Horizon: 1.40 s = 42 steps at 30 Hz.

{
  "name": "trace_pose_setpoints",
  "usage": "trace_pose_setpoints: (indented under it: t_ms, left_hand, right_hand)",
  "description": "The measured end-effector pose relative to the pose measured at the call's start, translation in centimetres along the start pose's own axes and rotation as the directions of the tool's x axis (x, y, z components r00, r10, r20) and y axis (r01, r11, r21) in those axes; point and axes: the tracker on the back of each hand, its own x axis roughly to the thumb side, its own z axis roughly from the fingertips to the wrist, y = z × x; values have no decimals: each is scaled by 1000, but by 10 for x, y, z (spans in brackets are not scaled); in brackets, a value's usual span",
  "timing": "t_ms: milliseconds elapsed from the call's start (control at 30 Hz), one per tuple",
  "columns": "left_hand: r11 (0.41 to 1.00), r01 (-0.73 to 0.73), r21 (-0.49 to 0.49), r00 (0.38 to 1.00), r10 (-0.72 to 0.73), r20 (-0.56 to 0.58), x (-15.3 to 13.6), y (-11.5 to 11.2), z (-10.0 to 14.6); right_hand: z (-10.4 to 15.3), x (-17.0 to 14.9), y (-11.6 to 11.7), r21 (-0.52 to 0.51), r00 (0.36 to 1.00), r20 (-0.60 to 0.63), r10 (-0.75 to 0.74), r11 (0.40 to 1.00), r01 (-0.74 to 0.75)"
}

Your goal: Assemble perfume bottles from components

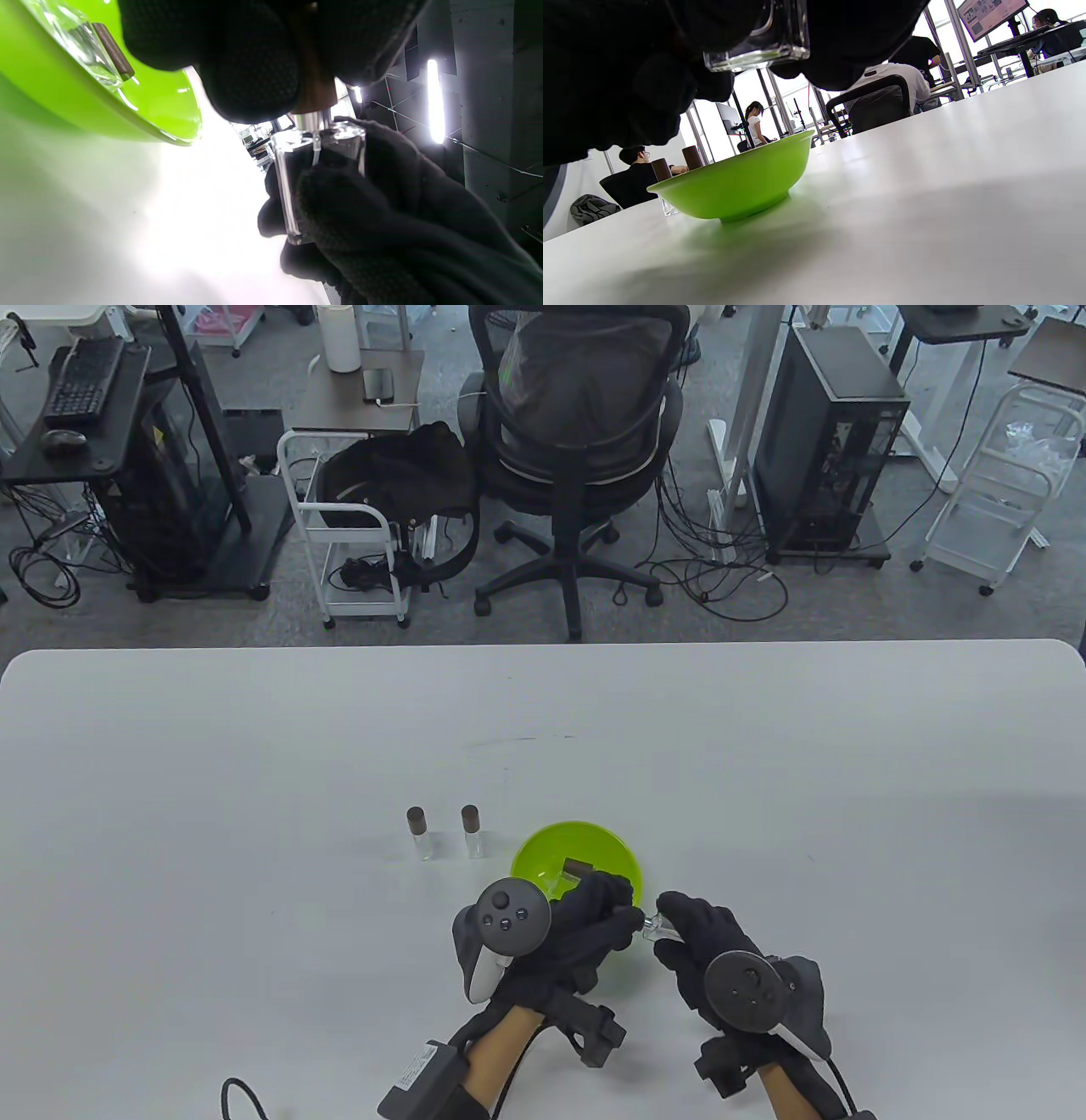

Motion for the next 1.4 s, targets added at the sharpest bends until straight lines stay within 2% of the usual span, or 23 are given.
trace_pose_setpoints:
  t_ms: [267, 700, 900, 1000, 1100, 1200, 1300, 1400]
  left_hand:
    - [993, 120, -12, 990, -119, 70, 7, -2, 3]
    - [986, 166, 27, 981, -168, 101, 10, -4, 4]
    - [956, 290, -45, 947, -280, 155, 19, -6, 3]
    - [927, 367, -79, 917, -346, 197, 29, -3, 4]
    - [858, 510, -56, 846, -489, 213, 41, 12, 7]
    - [729, 685, 6, 716, -674, 184, 44, 35, 14]
    - [583, 812, 27, 578, -810, 97, 31, 58, 28]
    - [513, 859, 8, 512, -858, 26, 10, 73, 37]
  right_hand:
    - [0, 5, 0, 0, 1000, 24, 13, 1000, -13]
    - [-3, 7, 3, 13, 996, -7, -86, 996, 87]
    - [-3, 6, 1, 7, 999, 28, 27, 1000, -27]
    - [-3, 4, 0, 14, 999, 26, 28, 999, -29]
    - [-3, -1, 1, 11, 998, 16, 60, 998, -60]
    - [-3, -6, 3, 14, 996, 4, 90, 996, -91]
    - [-4, -10, 3, 12, 997, -16, 77, 997, -77]
    - [-4, -13, 2, 6, 998, -34, 50, 999, -50]
